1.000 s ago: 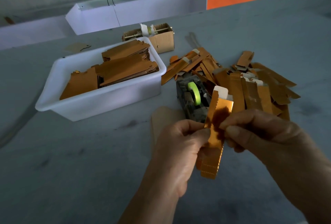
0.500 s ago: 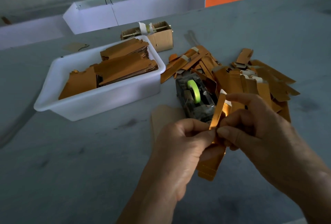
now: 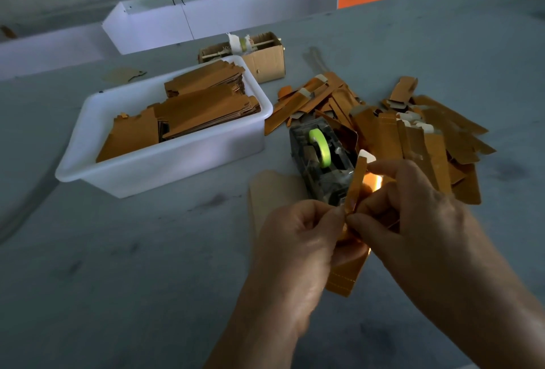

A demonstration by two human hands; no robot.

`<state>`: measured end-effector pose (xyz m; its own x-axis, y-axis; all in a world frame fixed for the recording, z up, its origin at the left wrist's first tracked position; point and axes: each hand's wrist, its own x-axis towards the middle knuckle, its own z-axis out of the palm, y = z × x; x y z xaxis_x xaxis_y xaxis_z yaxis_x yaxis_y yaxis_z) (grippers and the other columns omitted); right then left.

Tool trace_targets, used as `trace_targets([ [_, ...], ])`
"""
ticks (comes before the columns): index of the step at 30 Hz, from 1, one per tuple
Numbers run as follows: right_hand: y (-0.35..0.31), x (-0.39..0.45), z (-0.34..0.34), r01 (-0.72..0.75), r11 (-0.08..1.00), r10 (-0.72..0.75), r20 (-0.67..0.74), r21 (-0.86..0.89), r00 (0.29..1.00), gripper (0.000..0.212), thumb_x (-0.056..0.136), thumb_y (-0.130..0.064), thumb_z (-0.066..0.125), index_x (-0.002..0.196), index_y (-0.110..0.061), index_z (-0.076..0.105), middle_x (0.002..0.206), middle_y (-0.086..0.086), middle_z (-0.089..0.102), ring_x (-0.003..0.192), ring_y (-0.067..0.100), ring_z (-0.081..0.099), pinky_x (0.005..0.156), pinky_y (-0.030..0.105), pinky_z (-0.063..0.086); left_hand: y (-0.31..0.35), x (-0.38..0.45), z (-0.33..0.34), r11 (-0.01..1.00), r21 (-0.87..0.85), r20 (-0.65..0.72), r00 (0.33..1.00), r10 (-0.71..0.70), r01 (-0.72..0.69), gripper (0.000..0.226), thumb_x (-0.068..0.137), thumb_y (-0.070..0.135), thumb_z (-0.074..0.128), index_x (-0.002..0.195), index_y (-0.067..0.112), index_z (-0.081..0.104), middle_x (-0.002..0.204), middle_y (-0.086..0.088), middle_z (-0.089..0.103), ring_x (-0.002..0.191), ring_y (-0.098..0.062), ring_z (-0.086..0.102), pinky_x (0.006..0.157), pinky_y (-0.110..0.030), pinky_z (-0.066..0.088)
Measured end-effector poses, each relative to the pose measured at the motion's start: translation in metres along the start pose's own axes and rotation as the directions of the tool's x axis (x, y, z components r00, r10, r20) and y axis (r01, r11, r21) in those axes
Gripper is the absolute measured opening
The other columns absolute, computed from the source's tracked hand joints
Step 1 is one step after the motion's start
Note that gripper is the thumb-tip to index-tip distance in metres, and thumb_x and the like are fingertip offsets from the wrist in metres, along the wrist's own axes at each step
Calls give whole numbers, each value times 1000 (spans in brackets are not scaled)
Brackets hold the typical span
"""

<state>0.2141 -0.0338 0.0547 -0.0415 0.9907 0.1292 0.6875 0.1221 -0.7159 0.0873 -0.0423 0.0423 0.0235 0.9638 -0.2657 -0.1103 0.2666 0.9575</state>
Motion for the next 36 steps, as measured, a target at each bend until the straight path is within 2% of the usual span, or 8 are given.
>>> trace_targets([
  [3, -4, -1, -1, -17, 998, 16, -28, -61, 999, 52, 79, -32, 69, 122, -28, 39, 69, -12, 60, 65, 0, 58, 57, 17, 50, -5, -2, 6, 994, 95, -82, 995, 63, -55, 22, 94, 20, 57, 81, 7, 69, 76, -6, 75, 71, -16, 74, 66, -27, 59],
  [7, -8, -1, -2, -60, 993, 56, -41, -102, 998, 56, 77, -39, 69, 121, -29, 36, 72, -11, 60, 66, 5, 59, 56, 22, 49, -12, -7, 14, 959, 211, -200, 952, 233, -190, 21, 93, 18, 58, 77, 13, 70, 72, -3, 74, 67, -9, 72, 55, -15, 53],
  [12, -5, -4, -4, -62, 985, 49, -84, -161, 995, 86, 47, -73, 47, 118, -25, 42, 70, -12, 55, 60, 5, 54, 47, 18, 35, -10, -10, 9, 930, 243, -236, 913, 332, -275, 17, 91, 16, 60, 78, 10, 69, 69, -4, 73, 61, -8, 71, 52, -15, 52],
  [18, 5, 0, 4, -71, 947, 57, 53, 314, 997, 36, 54, -52, 57, 86, -37, 56, 79, -26, 66, 69, -9, 62, 53, 4, 44, -6, -13, 4, 962, 207, -128, 970, 207, -178, 21, 94, 18, 56, 79, 13, 69, 67, -1, 71, 57, -12, 70, 51, -25, 54],
  [23, 12, 13, 6, -22, 963, -1, 85, 267, 996, 8, 80, -32, 60, 86, -34, 54, 75, -18, 64, 69, -10, 58, 54, 3, 41, -4, -6, -18, 921, 356, -52, 980, 190, -159, 19, 93, 30, 56, 86, 24, 73, 76, 2, 74, 68, -11, 71, 53, -28, 56],
  [28, 29, 57, -8, -15, 1000, 19, -202, 18, 979, 8, 91, -21, 56, 87, -14, 57, 68, 0, 57, 52, 8, 53, 41, 11, 35, -16, 18, -54, 609, 791, -356, 855, 378, 60, 21, 90, 39, 59, 97, 21, 68, 92, 5, 70, 87, -12, 65, 75, -30, 51],
  [32, 45, 83, -14, -175, 966, 112, -301, -192, 947, 29, 91, -19, 54, 119, -12, 55, 96, 8, 61, 81, 24, 55, 67, 26, 37, -26, 39, -64, 544, 803, -419, 879, 226, 243, 55, 77, 56, 68, 109, 11, 60, 110, -8, 58, 107, -27, 55, 89, -39, 47],
  [36, 43, 72, -8, -200, 962, 99, -442, -187, 891, 44, 89, -16, 54, 133, -13, 49, 133, 14, 45, 122, 35, 39, 94, 42, 38, -25, 59, -65, 575, 768, -405, 909, 96, 282, 51, 71, 50, 78, 97, 12, 56, 94, -3, 61, 89, -21, 59, 70, -33, 46],
])
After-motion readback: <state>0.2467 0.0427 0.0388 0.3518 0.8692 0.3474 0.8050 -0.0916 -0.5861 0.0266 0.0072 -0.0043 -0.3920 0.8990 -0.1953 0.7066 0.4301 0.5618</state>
